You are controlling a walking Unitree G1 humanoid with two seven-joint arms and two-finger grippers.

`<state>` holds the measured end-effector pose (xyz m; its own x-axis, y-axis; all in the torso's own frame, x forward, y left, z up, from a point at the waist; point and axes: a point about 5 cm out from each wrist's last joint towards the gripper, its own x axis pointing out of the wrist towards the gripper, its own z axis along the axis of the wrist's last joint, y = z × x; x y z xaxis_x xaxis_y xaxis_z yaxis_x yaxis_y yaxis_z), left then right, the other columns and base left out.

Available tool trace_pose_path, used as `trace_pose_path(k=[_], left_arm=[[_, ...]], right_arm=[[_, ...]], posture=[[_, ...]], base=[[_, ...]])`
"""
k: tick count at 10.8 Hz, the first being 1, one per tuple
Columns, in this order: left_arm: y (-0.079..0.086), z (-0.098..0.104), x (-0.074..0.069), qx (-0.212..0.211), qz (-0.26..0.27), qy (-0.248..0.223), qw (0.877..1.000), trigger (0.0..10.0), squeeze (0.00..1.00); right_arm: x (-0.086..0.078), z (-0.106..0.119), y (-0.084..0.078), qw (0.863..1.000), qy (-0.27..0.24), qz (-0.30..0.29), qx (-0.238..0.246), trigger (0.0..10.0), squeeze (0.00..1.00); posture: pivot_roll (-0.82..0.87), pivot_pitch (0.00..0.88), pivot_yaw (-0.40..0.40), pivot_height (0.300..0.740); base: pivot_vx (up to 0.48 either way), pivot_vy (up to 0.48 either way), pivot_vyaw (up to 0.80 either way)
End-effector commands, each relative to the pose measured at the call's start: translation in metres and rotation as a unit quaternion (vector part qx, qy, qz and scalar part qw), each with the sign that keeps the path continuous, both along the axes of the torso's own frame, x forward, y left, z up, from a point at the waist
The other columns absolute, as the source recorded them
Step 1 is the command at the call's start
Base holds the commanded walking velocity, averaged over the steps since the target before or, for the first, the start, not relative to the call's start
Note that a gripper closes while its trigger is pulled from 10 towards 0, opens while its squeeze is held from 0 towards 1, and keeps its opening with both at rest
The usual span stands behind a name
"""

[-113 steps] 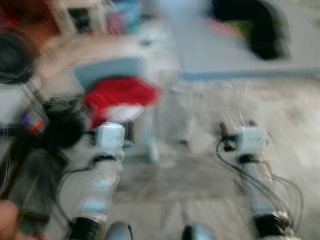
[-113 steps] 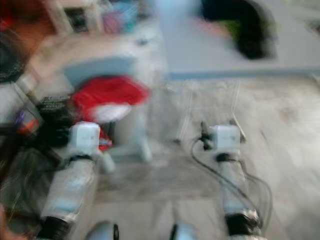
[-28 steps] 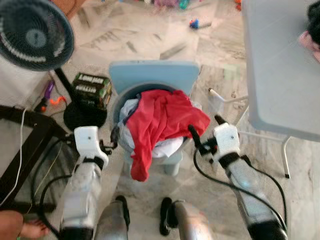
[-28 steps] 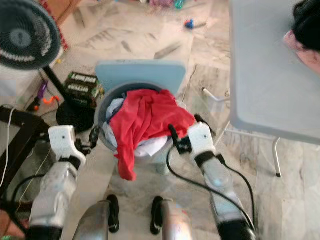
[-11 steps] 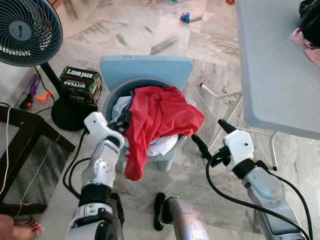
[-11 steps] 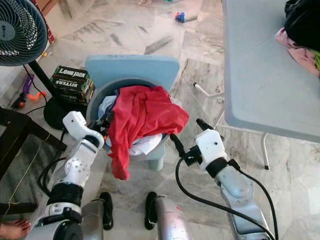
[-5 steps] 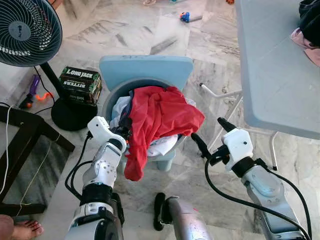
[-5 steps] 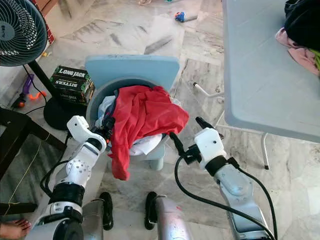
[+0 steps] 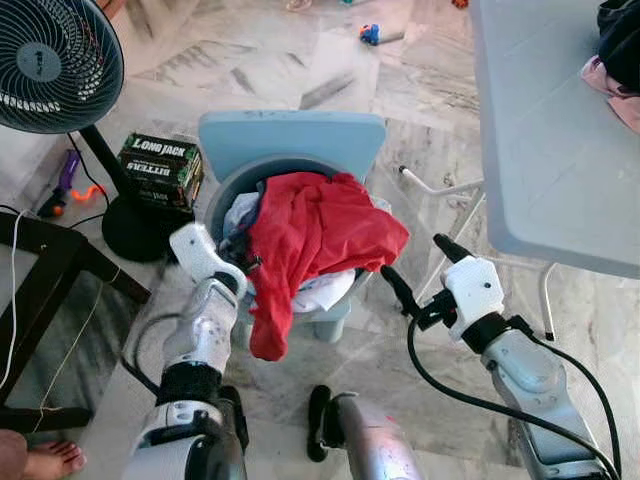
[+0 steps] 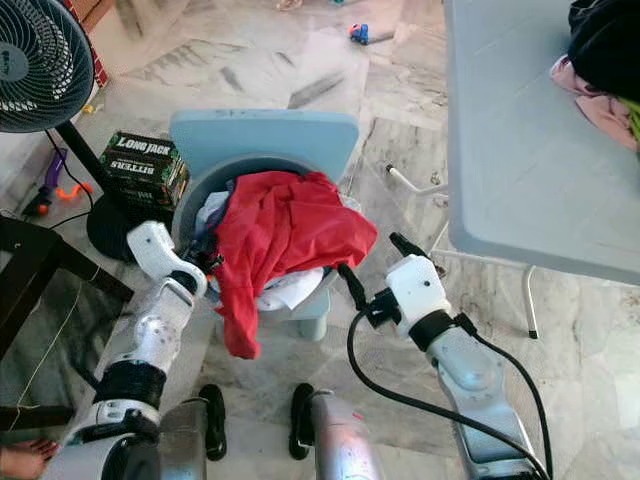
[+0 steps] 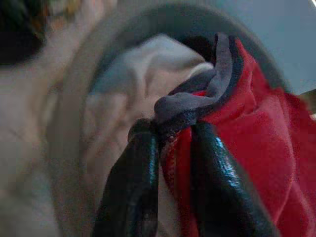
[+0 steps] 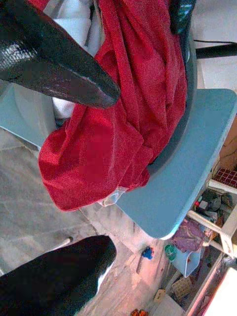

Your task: Hang hanger

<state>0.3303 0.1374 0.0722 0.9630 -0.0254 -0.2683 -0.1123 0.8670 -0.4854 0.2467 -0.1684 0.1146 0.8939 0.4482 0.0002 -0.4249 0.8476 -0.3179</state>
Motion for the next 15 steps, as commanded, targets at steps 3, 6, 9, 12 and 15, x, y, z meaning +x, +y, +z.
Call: trace_pose_path(k=[3, 6, 9, 12, 15], left_arm=[[-0.017, -0.006, -0.010, 0.096, -0.041, -0.003, 0.995, 0.0, 0.00], [-0.025, 0.008, -0.011, 0.228, -0.072, -0.065, 0.969, 0.0, 0.00], [-0.045, 0.024, -0.014, 0.292, -0.124, -0.135, 0.939, 0.0, 0.00], [-0.050, 0.016, -0.022, 0.285, -0.129, -0.122, 0.942, 0.0, 0.00], [-0.046, 0.011, -0.020, 0.204, -0.094, -0.081, 0.971, 2.5, 0.00]], right_arm=[[0.000, -0.006, 0.000, 1.000, 0.007, 0.000, -0.003, 10.0, 0.00], [0.001, -0.006, 0.002, 1.000, 0.005, -0.002, -0.002, 10.0, 0.00], [0.003, -0.007, 0.003, 1.000, 0.003, -0.003, -0.002, 10.0, 0.00], [0.004, -0.007, 0.002, 1.000, 0.002, -0.004, -0.004, 10.0, 0.00], [0.005, -0.007, 0.002, 1.000, 0.001, -0.002, -0.007, 10.0, 0.00]], posture=[[-0.12, 0.259, -0.127, 0.740], [-0.12, 0.255, -0.123, 0.740], [-0.11, 0.253, -0.124, 0.740], [-0.11, 0.252, -0.129, 0.740], [-0.12, 0.253, -0.133, 0.740]], base=[[0.000, 0.000, 0.00], [0.000, 0.000, 0.00], [0.000, 0.000, 0.00], [0.000, 0.000, 0.00], [0.000, 0.000, 0.00]])
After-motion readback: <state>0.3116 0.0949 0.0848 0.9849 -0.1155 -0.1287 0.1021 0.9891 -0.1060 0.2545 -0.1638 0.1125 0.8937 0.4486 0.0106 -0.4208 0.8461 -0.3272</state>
